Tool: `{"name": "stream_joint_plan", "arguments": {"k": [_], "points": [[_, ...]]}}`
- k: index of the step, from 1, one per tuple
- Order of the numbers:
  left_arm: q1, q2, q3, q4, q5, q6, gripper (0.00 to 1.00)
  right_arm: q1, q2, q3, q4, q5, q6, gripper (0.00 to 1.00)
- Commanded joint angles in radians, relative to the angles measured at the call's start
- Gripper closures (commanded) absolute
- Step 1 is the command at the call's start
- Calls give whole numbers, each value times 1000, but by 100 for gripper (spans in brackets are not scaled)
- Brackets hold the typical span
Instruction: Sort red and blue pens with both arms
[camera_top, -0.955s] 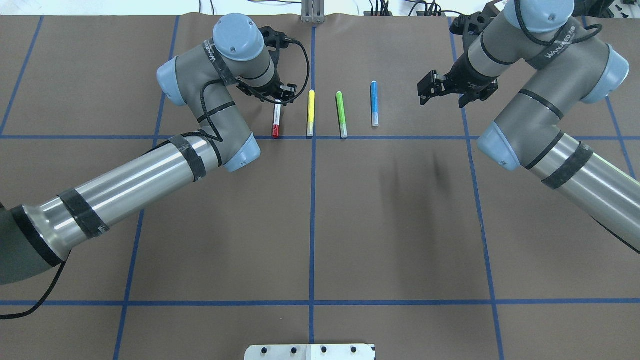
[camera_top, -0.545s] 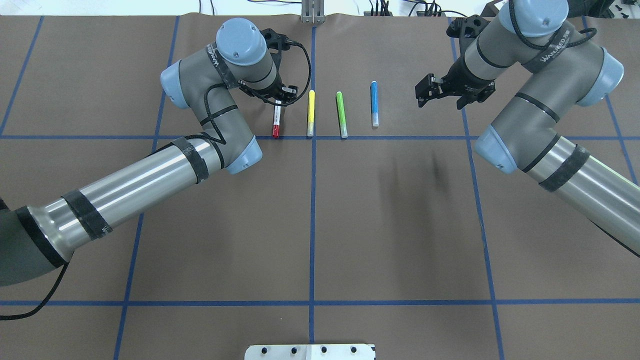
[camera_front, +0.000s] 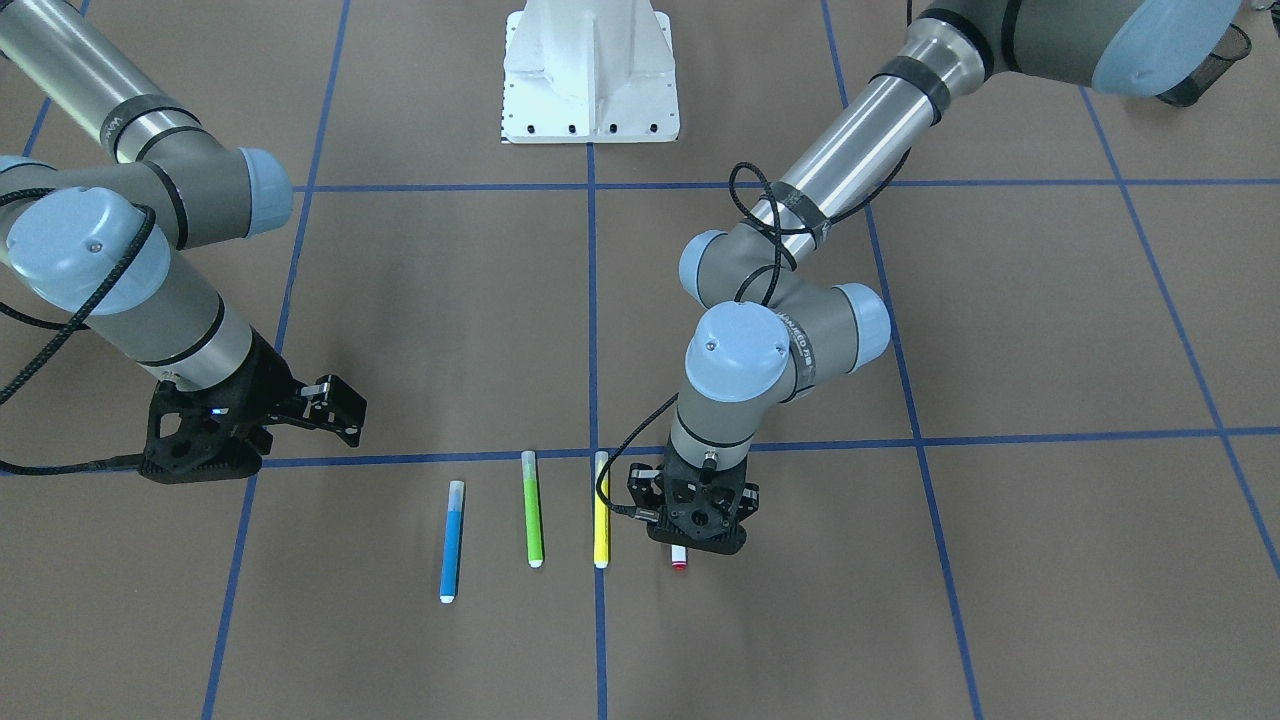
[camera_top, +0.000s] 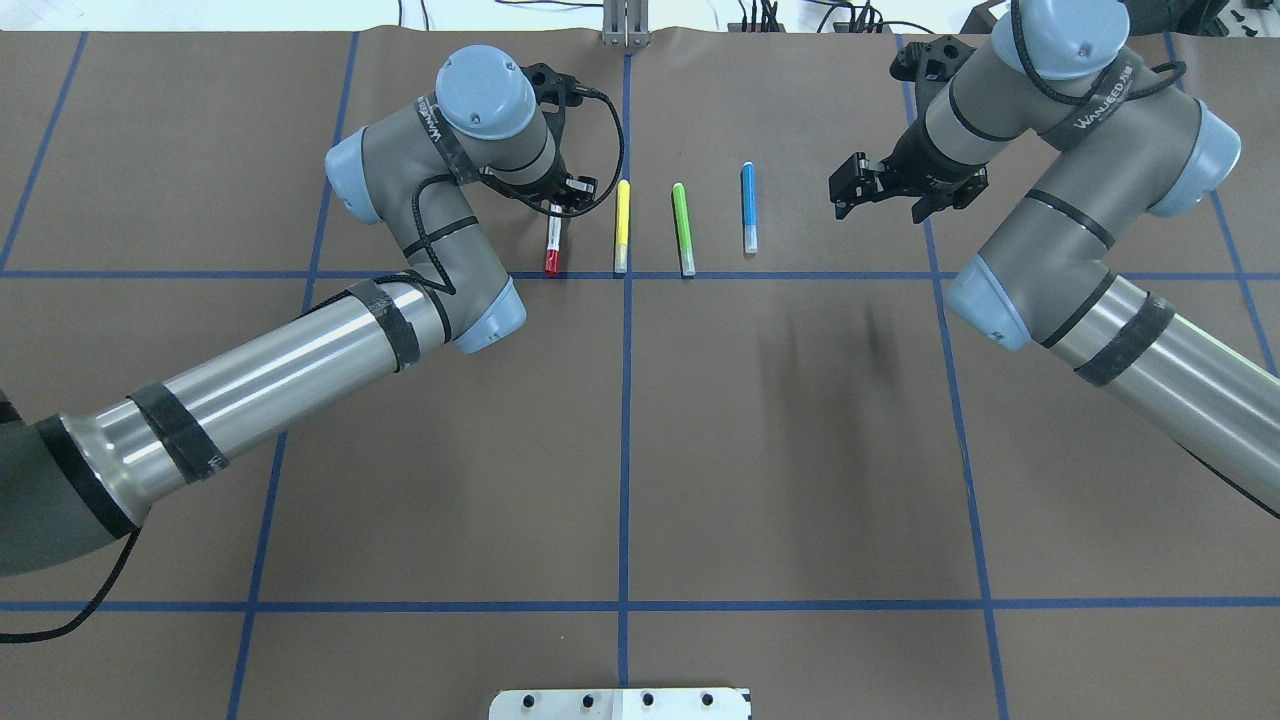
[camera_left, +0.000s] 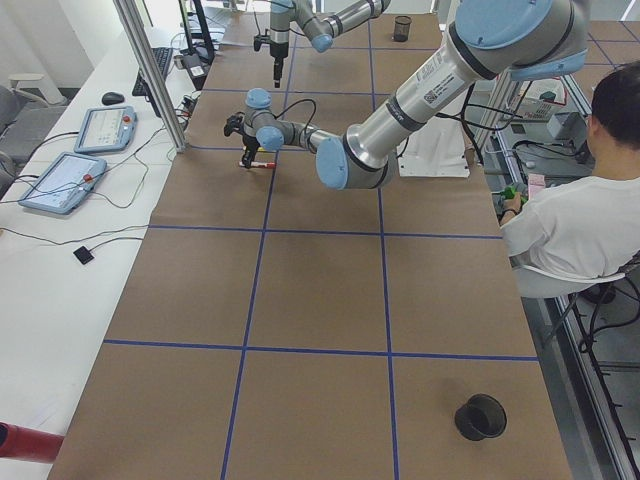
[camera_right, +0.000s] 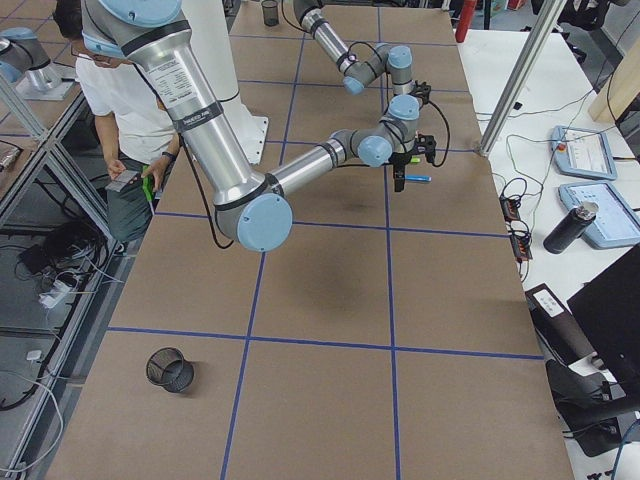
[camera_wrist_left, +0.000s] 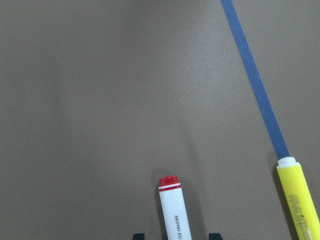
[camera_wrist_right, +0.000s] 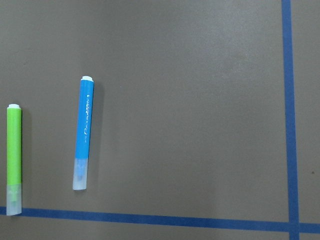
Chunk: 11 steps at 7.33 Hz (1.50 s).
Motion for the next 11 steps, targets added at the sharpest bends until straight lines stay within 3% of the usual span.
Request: {"name": "stream_joint_plan", "arguments": {"k": [1,3,4,5,6,9,11], "points": [[3,1,1,1,0,-2,62,-1,1,-8,0,0,0,1],[5,1,1,1,6,-2,63,-4,3,-22,0,0,0,1],[6,1,1,1,6,-2,68,-4,10,-36,14,0,0,1],[8,2,1,1,6,-2,79,-6,15,-73,54,0,2,1],[6,1,1,3,6,-4,100,-6,23,-85,69,1,6,1],[-8,5,-83,9,6,-44,100,-7,71,-135,71,0,20,1],[-35,92,-267,56,-3,-62,100,-7,93,-154,71,-3,23,1]]}}
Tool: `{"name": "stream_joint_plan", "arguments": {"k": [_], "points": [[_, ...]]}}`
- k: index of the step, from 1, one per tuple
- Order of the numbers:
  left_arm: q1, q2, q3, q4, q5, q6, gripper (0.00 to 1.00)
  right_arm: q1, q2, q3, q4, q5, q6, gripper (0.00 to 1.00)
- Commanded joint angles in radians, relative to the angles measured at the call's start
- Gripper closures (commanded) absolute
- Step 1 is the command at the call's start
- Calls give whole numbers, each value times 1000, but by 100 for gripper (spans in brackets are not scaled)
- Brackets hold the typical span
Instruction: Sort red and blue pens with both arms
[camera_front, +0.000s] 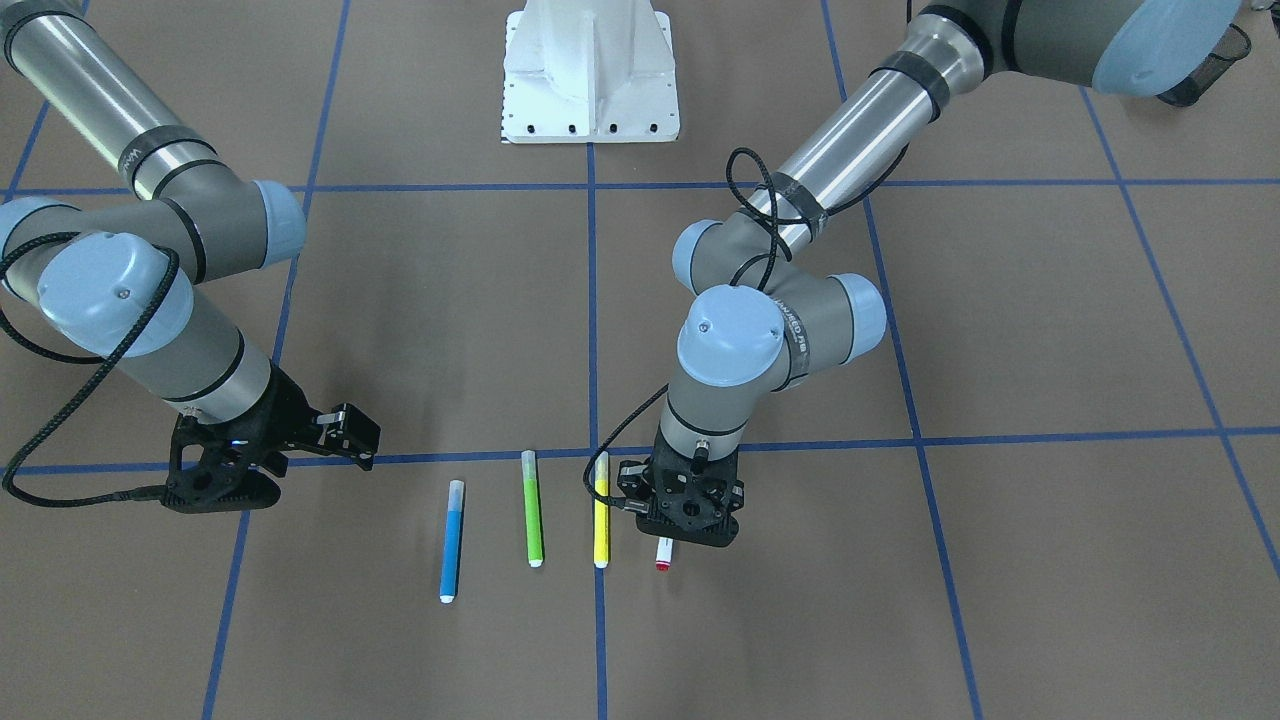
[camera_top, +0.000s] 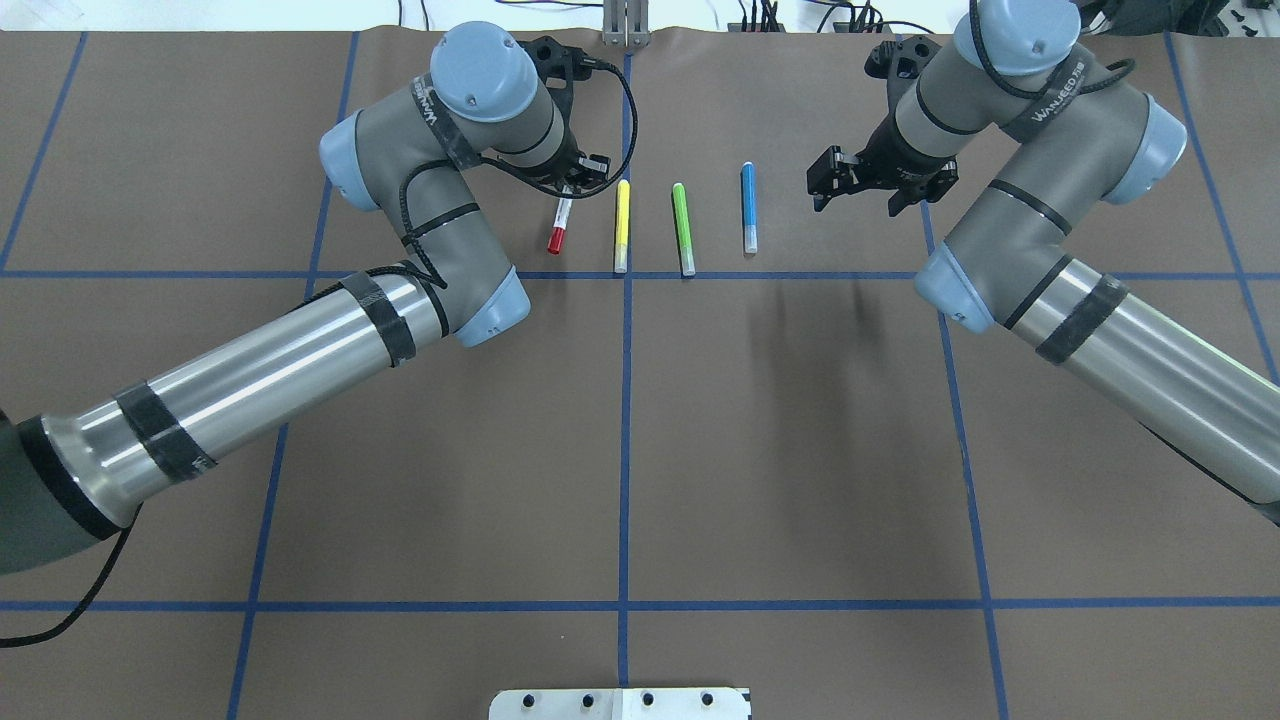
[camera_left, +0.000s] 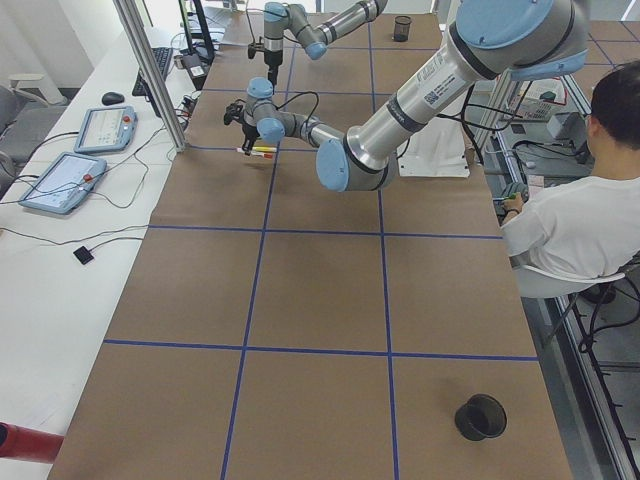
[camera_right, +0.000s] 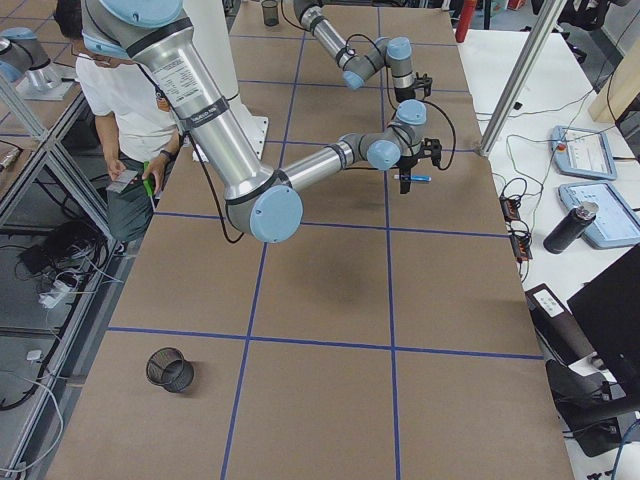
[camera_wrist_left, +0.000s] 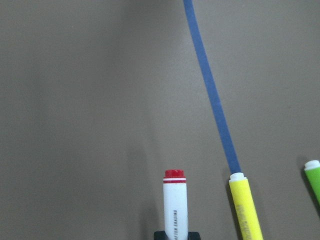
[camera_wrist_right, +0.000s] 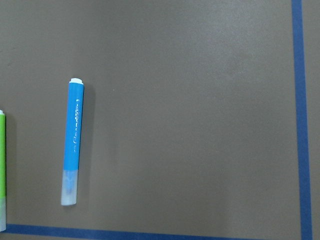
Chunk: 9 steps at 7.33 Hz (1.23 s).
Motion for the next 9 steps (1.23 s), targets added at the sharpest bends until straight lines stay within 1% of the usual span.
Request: {"name": "stream_joint_plan", "arguments": {"k": [1,2,3,4,5,6,7,8,9], "points": [[-34,132,-228,63,-9,-10,100,-6,34,-25,1,-27,19,1],[-46,256,-383,91,-40,-8,100,-17,49,-31,1,-54,36,1],[-64,425,-568,96,-51,-4,100,-18,55,-42,2,-59,36,1],[-96,602,-723,94,-90,3,100,-18,83,-69,2,-81,36,1],[-130,760,-851,90,-118,1,100,-26,106,-97,2,-110,36,1],[-168,924,-949,65,-120,0,100,-26,113,-111,2,-124,38,1],[-236,1078,-985,-44,-135,0,100,-28,117,-117,2,-139,38,1],[-318,1211,-944,-220,-217,-3,100,-28,120,-118,2,-145,38,1],[-398,1316,-864,-430,-277,-2,100,-28,133,-128,2,-150,38,1]]}}
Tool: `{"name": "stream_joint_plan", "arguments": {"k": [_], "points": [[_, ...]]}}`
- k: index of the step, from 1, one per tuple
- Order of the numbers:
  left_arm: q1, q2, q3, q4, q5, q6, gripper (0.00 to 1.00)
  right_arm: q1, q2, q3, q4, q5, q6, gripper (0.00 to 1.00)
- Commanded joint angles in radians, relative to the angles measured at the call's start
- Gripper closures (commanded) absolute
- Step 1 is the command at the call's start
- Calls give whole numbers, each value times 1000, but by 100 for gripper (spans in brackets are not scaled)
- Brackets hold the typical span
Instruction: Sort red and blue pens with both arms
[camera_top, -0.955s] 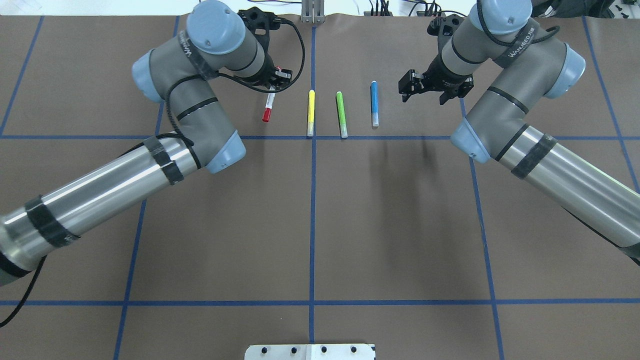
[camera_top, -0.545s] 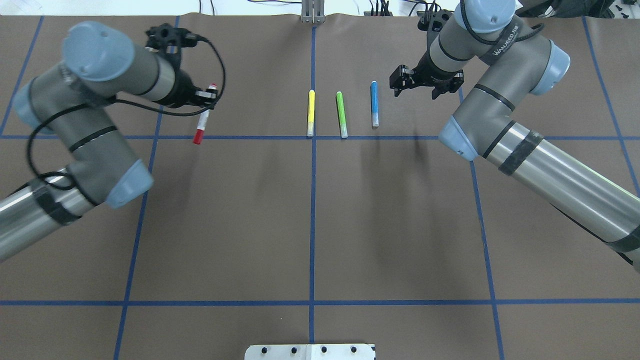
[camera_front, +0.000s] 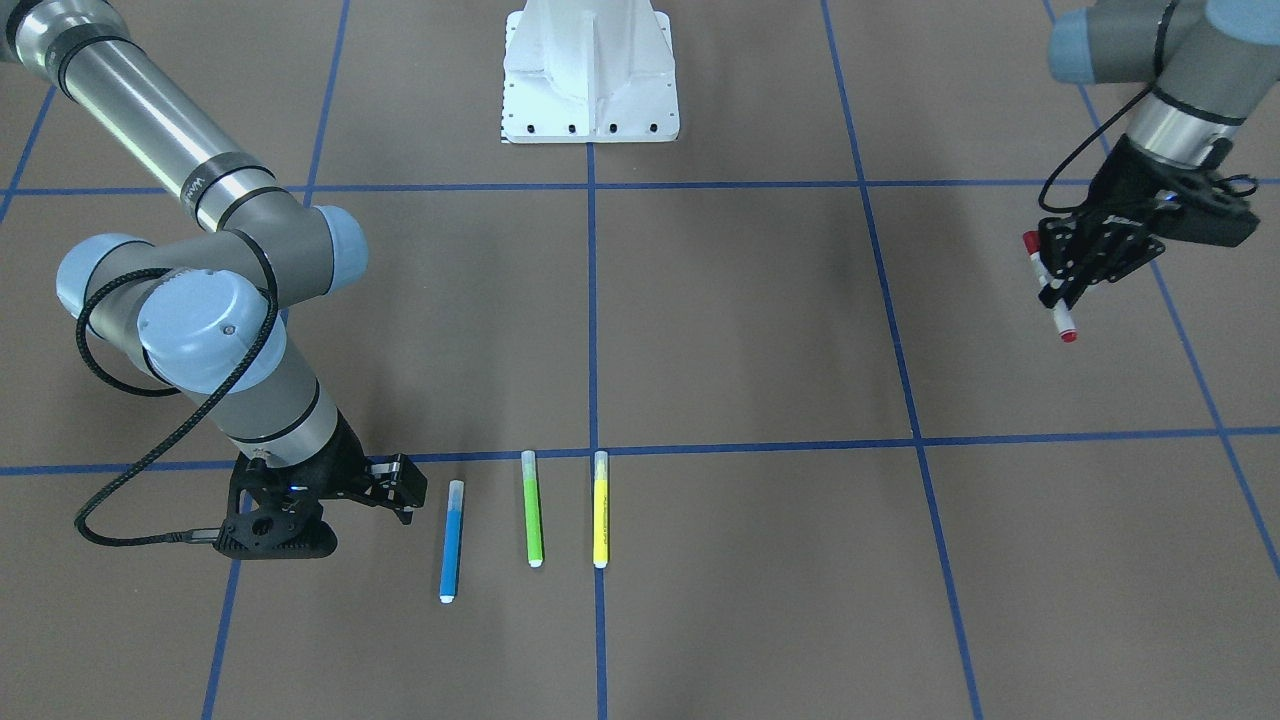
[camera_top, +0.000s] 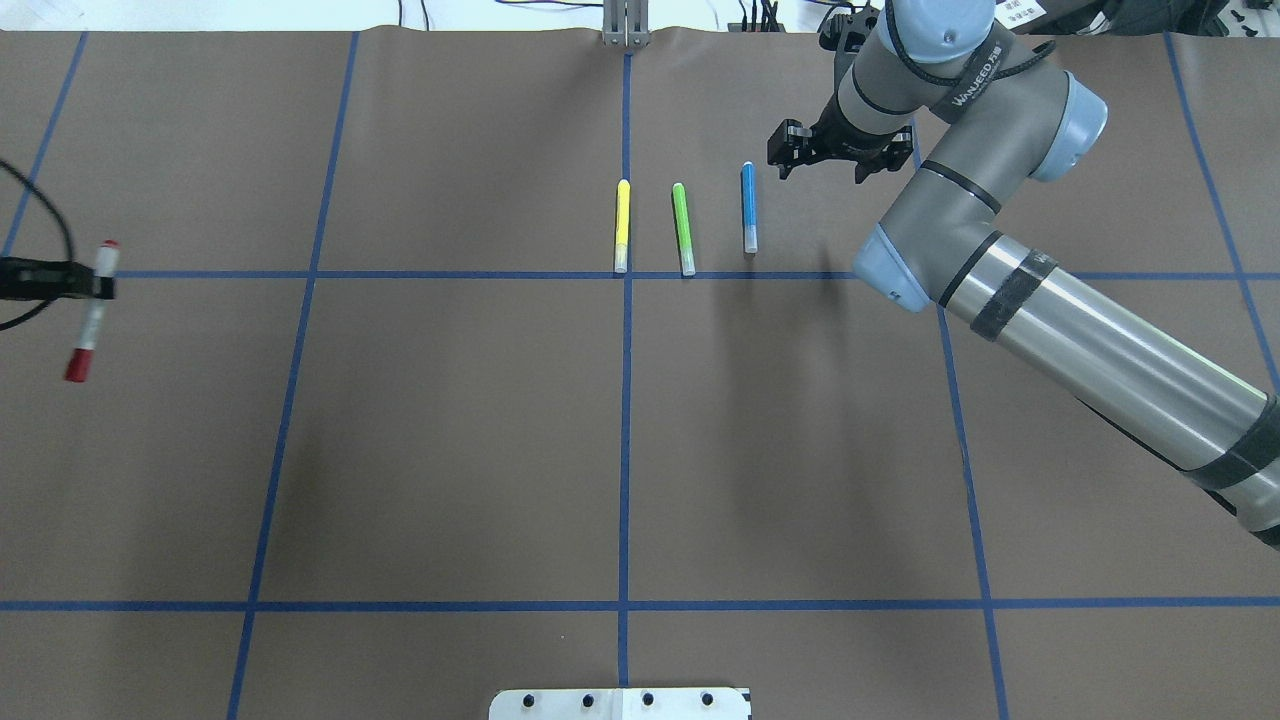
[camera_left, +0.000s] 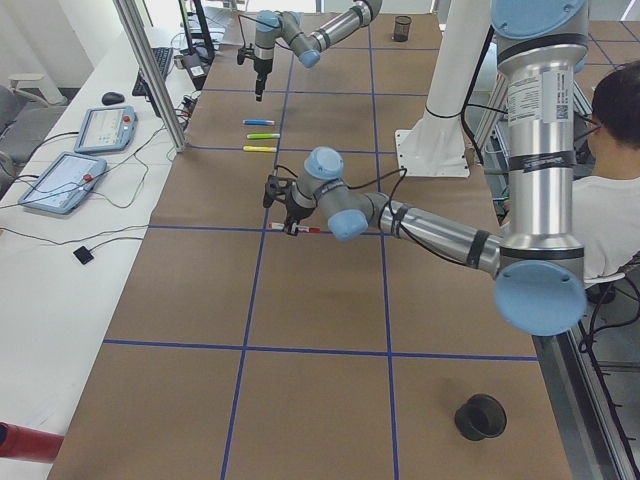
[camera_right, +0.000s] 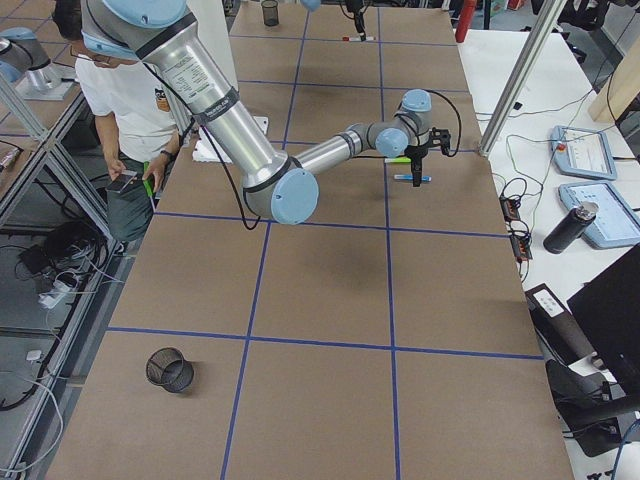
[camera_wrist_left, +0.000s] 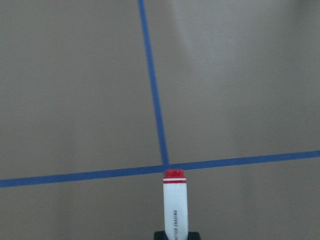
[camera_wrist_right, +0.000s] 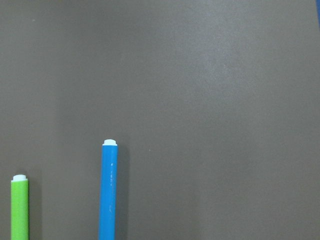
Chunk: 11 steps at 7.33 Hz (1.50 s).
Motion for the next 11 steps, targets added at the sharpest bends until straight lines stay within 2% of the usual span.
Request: {"name": "stream_joint_plan", "arguments": {"k": [1,2,3,4,5,8,11], "points": [[-180,224,173,-432,-149,-2,100,-1,33,-29,0,-19,18,1],[-316,250,285,-582,-246,3,100,-2,37,-34,0,-38,23,1],[-501,260,347,-657,-349,8,100,-7,40,-39,0,-48,25,1],[-691,298,352,-669,-447,58,100,-8,42,-48,5,-53,23,1],[-839,377,358,-667,-461,242,100,-11,42,-60,29,-58,25,1],[-1093,541,381,-675,-486,508,100,-20,42,-69,38,-67,29,1],[-1285,553,494,-675,-494,781,100,-22,42,-69,38,-68,38,1]]}}
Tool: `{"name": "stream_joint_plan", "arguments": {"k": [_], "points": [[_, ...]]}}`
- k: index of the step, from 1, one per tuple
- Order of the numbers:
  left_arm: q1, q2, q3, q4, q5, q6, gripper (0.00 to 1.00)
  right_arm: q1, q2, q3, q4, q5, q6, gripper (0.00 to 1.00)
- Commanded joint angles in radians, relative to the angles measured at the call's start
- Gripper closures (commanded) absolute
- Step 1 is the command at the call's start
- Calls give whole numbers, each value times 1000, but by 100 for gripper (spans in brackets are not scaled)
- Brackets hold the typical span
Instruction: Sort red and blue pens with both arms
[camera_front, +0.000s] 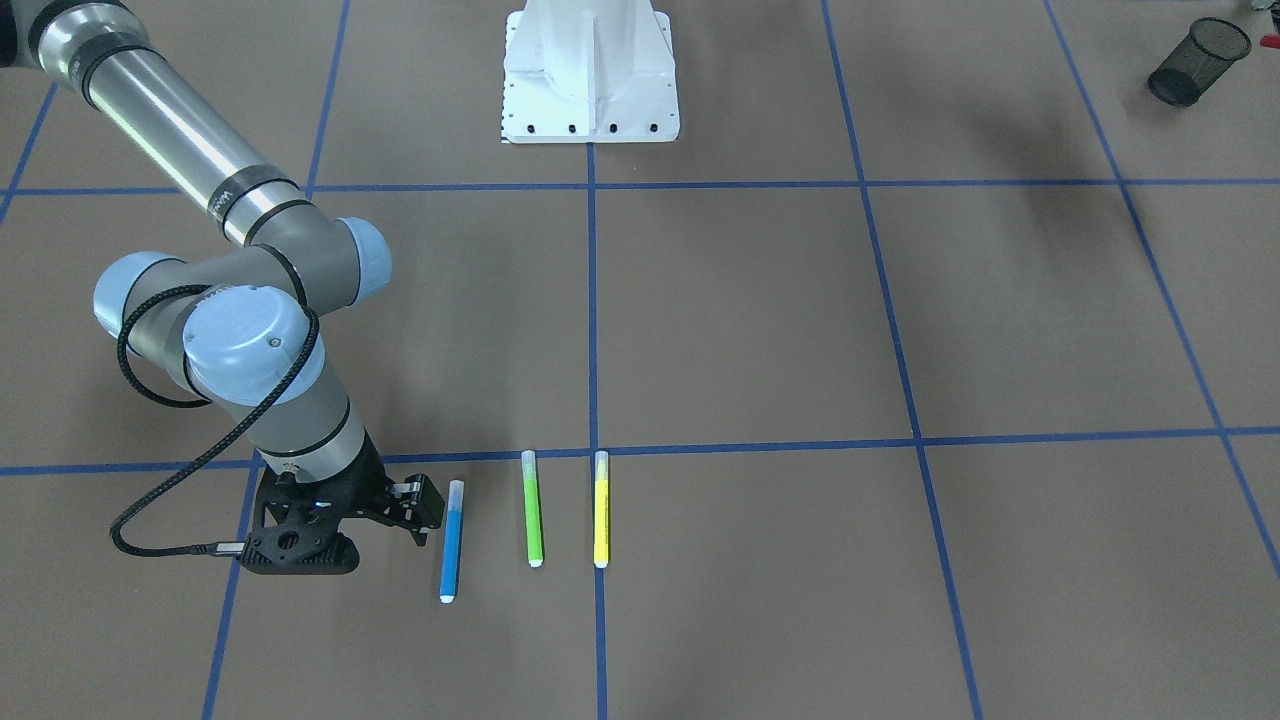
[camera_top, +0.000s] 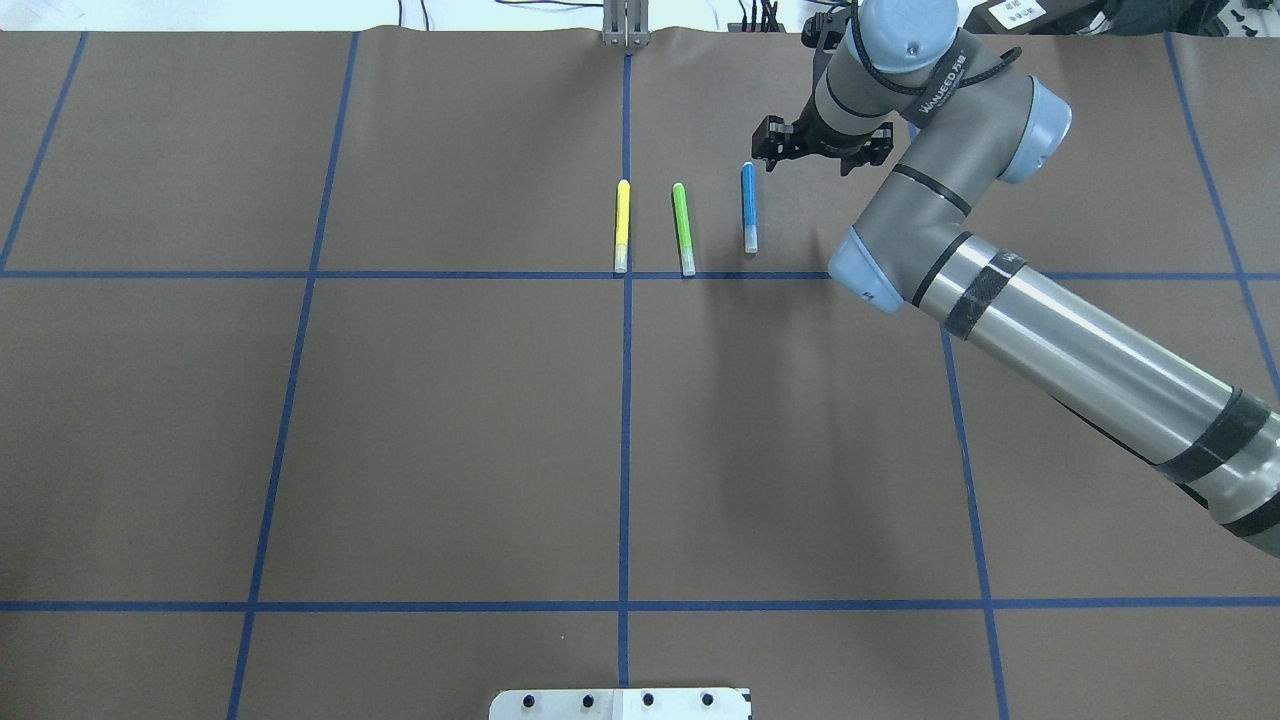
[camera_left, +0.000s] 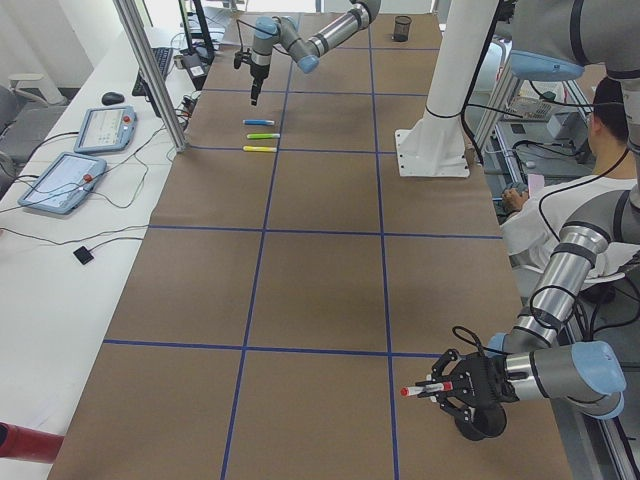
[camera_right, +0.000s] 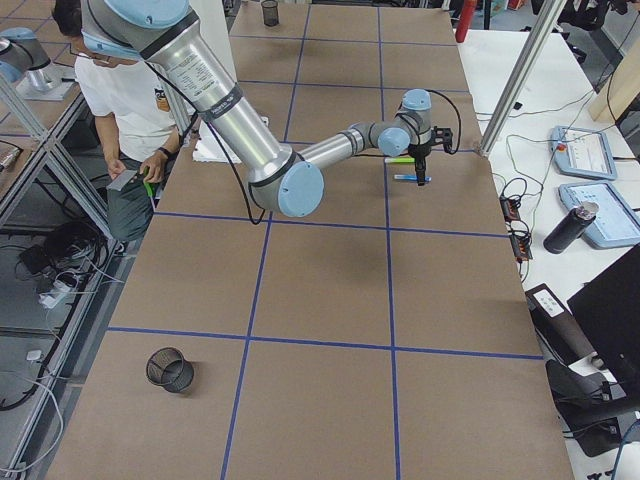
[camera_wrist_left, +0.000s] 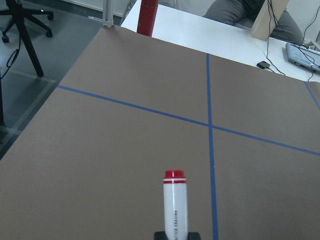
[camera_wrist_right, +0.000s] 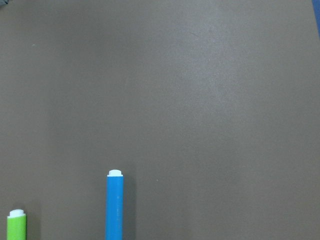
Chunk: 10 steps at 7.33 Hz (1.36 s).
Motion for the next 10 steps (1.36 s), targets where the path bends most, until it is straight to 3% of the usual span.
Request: {"name": "stream_joint_plan", "arguments": {"k": [1,4,10], "points": [[-111,9,43,0,-6,141,100,-2,0,0,0,-1,7,1],[-189,50,66,0,-21,191,100,-3,0,1,0,-1,9,1],[-202,78,84,48,-8,332,100,-12,2,1,2,-4,21,1]]}}
